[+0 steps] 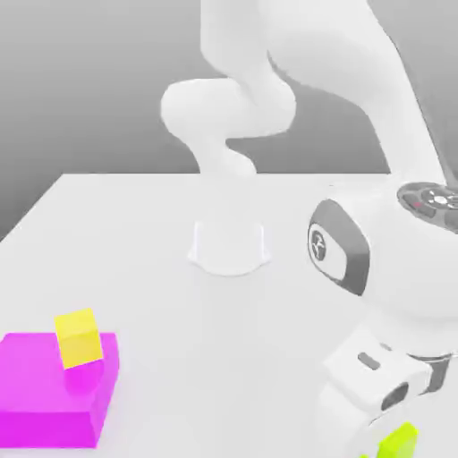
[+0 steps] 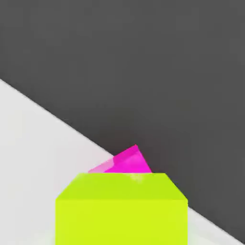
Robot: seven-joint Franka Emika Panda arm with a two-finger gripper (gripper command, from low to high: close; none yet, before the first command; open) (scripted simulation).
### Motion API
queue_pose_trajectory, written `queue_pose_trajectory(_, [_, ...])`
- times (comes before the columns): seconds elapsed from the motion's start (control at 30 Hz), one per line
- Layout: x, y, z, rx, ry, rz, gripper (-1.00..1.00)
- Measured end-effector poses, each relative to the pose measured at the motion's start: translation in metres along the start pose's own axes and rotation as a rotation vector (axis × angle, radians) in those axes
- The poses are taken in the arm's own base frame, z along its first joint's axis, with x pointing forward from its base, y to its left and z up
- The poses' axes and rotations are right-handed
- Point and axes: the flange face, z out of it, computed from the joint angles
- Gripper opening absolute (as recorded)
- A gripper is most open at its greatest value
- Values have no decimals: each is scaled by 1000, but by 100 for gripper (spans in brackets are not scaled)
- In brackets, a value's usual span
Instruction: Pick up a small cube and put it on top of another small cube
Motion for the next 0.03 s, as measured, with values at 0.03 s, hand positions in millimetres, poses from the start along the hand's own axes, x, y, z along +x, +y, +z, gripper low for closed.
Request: queue_pose_trajectory(0.03, [0,0,0,0,0,0,100])
